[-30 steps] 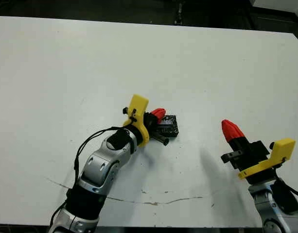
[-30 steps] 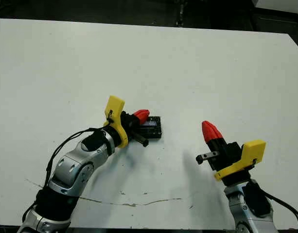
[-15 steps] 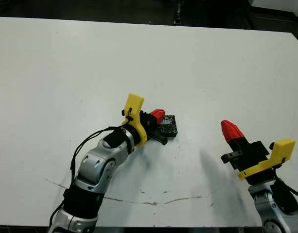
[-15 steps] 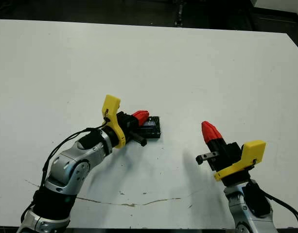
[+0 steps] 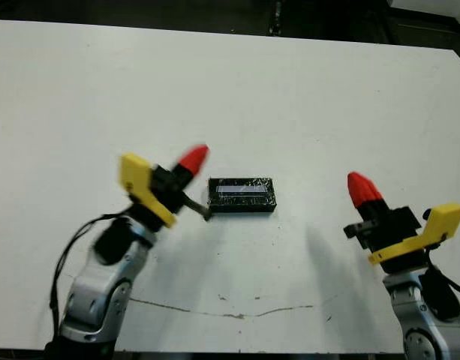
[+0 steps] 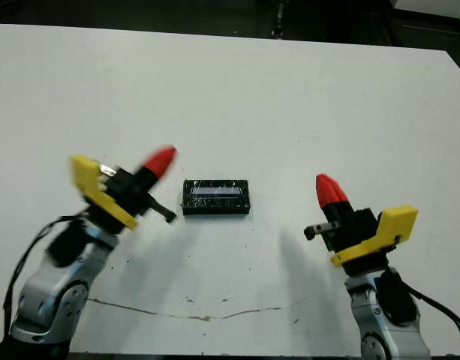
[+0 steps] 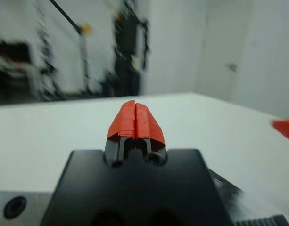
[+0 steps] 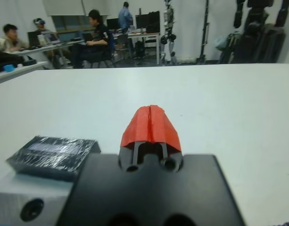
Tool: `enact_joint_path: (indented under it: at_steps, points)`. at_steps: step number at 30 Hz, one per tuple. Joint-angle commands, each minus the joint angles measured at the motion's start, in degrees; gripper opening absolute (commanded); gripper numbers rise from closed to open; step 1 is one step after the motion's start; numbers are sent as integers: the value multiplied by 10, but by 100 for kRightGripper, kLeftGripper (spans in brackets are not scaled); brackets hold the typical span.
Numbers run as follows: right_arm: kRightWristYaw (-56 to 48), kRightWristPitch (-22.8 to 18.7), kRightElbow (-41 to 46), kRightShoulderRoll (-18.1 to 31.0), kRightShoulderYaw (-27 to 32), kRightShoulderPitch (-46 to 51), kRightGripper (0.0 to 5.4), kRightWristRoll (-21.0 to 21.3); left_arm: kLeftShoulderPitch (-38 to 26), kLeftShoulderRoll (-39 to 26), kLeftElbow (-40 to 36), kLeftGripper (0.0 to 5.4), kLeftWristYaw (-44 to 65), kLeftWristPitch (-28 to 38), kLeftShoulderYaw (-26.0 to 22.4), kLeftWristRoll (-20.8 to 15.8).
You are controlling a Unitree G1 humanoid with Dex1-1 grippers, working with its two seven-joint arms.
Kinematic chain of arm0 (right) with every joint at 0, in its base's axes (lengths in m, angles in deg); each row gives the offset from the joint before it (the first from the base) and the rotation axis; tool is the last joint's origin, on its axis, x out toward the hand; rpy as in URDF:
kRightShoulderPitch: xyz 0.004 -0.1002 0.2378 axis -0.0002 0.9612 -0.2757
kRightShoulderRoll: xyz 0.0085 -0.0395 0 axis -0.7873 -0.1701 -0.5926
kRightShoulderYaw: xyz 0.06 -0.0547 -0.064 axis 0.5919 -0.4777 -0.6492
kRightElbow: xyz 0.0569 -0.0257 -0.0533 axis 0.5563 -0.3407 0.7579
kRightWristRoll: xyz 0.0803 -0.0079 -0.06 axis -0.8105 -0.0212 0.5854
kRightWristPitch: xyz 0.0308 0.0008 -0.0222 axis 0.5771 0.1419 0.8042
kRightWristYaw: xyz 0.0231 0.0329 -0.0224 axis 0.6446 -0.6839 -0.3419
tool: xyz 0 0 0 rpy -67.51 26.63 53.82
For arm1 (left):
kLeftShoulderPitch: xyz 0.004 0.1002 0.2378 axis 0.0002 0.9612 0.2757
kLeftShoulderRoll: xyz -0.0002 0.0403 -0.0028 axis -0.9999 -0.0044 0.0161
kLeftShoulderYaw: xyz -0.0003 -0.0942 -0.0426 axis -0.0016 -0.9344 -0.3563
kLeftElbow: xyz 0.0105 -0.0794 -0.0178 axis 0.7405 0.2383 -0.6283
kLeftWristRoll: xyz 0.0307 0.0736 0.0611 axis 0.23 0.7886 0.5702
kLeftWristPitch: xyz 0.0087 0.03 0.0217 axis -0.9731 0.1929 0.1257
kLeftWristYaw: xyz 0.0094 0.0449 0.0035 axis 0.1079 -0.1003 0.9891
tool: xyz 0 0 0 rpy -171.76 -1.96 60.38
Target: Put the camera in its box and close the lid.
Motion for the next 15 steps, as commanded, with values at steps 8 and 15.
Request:
enact_joint_path:
  at_steps: [8,15]
  points:
    - [28,29,-41,-35,-25,-14,0,45,58,24,71,1,-62,96,-36,37]
    - [29,27,-42,-40,-33,-14,0,49,66,32,91,1,-76,130,-41,38]
